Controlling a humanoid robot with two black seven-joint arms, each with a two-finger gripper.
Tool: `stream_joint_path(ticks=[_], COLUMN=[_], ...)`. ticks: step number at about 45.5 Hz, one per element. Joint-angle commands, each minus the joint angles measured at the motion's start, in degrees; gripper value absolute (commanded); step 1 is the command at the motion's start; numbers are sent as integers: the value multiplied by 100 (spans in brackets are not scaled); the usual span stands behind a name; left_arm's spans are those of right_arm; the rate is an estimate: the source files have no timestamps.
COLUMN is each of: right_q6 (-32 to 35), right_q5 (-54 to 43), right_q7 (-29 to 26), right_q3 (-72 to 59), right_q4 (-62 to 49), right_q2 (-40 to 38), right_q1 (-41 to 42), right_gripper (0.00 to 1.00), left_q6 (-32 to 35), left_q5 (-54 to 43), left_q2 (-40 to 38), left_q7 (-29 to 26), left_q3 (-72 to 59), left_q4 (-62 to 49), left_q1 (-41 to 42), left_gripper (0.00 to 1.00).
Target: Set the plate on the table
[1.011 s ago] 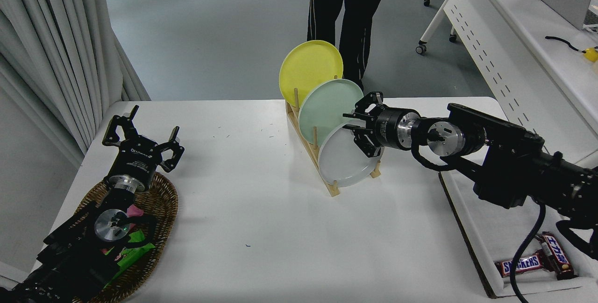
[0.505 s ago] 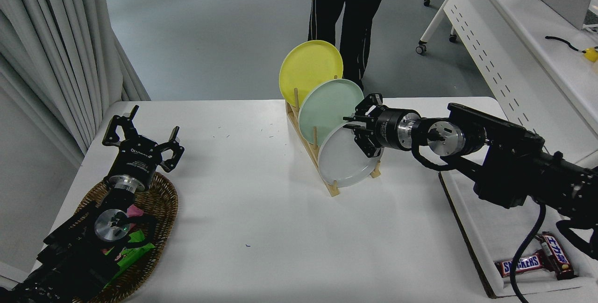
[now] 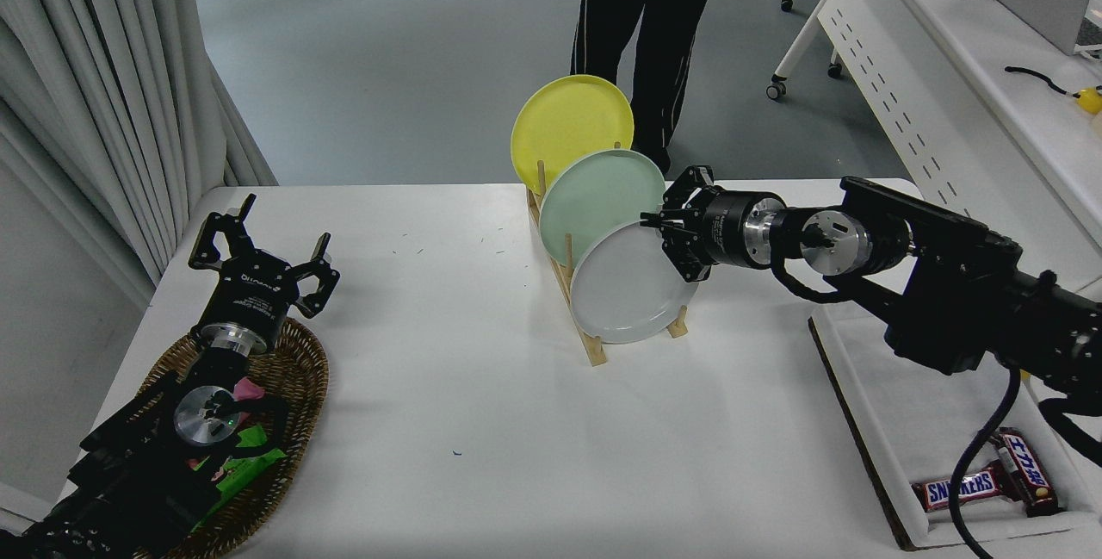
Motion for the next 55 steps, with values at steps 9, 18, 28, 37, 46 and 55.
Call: stream_joint_path(ticks=[9, 18, 28, 37, 46, 55], right_q6=[-110, -707, -1797, -2799, -4135, -4444], right_q5=[265, 1303, 1848, 1980, 2384, 2393], right_q7=[-958, -984, -1081, -1063, -1055, -1046], right_q3=[1216, 1190, 1173, 1190, 1357, 1656], right_q4=[-6, 47, 740, 1585, 1884, 2077], right_q2=[-232, -443, -584, -698, -663, -724], right_q1=[-12, 163, 269, 242, 102, -258], right_gripper=[0, 0, 0, 0, 0, 0], left_q6=[0, 0, 0, 0, 0, 0], left_q5=[0, 0, 0, 0, 0, 0], left_q2=[0, 0, 0, 0, 0, 0], left_q7=[0, 0, 0, 0, 0, 0], left_q3=[0, 0, 0, 0, 0, 0], left_q4=[0, 0, 0, 0, 0, 0], left_q1=[0, 0, 0, 0, 0, 0], left_gripper=[100, 100, 100, 100, 100, 100])
